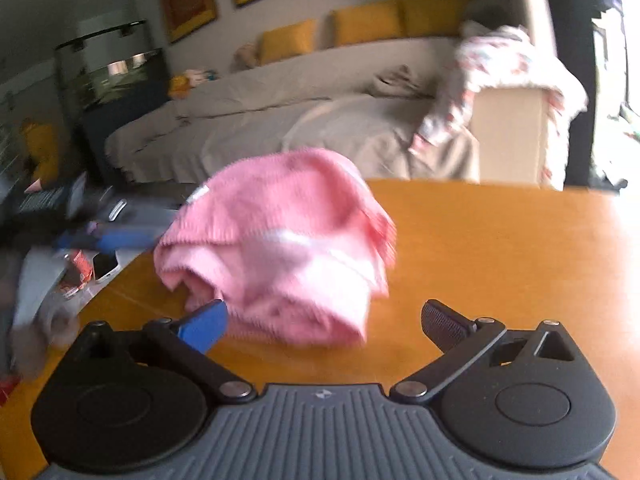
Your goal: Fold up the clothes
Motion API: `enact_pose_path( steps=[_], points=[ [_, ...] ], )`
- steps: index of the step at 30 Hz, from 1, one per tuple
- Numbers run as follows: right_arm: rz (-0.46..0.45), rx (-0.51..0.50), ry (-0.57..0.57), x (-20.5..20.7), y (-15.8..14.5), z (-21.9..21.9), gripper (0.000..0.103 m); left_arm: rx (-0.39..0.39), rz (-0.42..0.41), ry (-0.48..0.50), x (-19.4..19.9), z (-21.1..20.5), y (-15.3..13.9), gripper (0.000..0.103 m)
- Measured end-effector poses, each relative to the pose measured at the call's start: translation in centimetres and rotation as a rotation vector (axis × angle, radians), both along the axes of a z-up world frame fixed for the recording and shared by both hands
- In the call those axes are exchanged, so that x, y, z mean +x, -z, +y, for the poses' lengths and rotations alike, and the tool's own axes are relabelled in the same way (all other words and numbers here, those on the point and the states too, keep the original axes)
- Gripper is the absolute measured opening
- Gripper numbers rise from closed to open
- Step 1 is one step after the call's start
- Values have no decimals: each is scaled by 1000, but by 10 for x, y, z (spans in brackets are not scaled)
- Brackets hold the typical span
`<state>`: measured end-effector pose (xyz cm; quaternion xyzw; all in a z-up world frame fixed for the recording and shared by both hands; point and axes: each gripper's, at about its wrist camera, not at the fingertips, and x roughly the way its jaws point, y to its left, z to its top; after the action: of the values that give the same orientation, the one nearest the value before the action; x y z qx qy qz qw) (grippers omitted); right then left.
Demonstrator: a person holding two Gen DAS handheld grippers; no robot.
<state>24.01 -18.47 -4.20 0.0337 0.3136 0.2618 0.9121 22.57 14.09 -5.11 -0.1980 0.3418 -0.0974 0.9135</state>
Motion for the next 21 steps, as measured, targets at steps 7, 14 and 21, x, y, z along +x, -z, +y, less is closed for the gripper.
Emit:
enact_pose_path(
  steps=[7, 14, 21],
  points=[
    [1, 5, 73, -41, 4, -29, 103, 141, -71, -117, -81, -48, 11, 103],
    [-102, -91, 112, -61, 12, -33, 103, 243, -131, -236, -117, -64, 21, 103],
    [-66, -44, 149, -52, 14, -43, 103, 236, -104, -264, -117, -62, 22, 103]
  ],
)
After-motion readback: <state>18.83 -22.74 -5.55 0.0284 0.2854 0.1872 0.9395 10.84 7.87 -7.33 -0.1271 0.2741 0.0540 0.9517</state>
